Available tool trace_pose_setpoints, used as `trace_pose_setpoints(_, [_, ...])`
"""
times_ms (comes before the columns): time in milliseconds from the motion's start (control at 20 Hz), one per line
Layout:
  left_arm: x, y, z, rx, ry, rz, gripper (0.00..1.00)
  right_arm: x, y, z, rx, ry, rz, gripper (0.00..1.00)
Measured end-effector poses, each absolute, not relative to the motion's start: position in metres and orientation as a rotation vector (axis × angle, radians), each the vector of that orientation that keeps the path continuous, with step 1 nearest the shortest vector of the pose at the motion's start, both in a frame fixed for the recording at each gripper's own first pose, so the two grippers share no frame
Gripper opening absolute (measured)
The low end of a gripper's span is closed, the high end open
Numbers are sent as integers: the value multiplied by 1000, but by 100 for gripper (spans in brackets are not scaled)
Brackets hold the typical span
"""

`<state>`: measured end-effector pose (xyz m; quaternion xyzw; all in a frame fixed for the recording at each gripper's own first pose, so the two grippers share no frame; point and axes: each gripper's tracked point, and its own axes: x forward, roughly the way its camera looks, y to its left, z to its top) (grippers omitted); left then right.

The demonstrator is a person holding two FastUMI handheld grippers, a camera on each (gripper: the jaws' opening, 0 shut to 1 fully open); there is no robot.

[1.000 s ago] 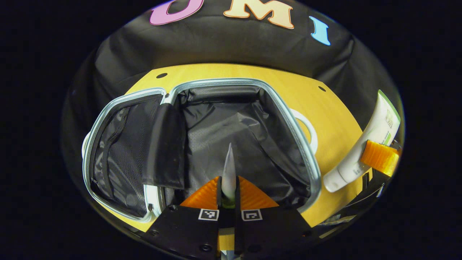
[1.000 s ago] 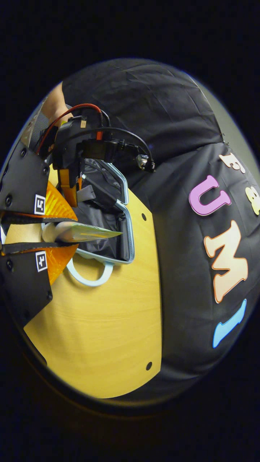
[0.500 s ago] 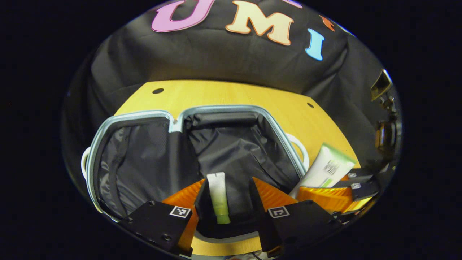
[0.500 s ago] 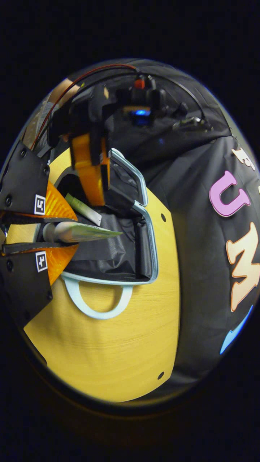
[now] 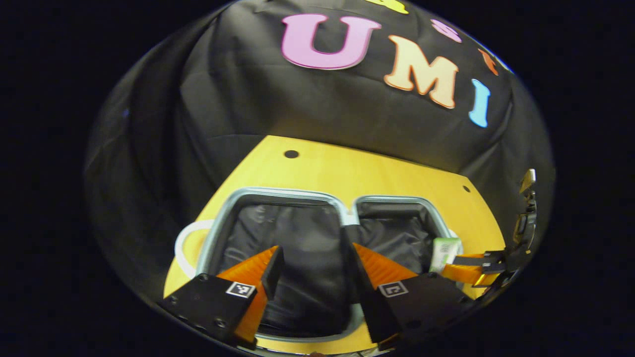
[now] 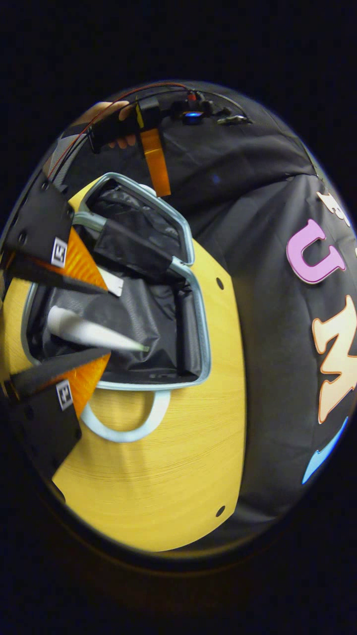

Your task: First open the suitcase, pack the skin care products into it, and then close the suitcase.

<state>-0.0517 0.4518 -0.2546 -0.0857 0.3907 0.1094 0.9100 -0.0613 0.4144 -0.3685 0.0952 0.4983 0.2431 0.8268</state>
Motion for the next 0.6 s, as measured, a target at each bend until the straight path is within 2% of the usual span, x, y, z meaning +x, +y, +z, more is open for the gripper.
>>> trace_pose_setpoints(50, [-56,471,-255,-179,806,259,87,-56,412,-359,195,1037,519,79])
trace_pose_setpoints(100, [-59,489,-253,-173,805,292,89,-51,413,-354,185,1011,525,100])
trace_pose_setpoints(250, [-65,542,-253,-161,796,380,90,-38,417,-340,156,944,543,98])
trace_pose_setpoints(300, [-68,558,-254,-166,802,403,90,-35,415,-335,143,929,541,92])
trace_pose_setpoints(350, [-71,575,-260,-168,811,431,90,-31,414,-331,130,914,538,92])
trace_pose_setpoints(400, [-76,592,-265,-171,826,457,90,-28,412,-327,121,904,534,98])
trace_pose_setpoints(600, [-91,636,-301,-194,908,517,90,-14,395,-318,88,868,481,98])
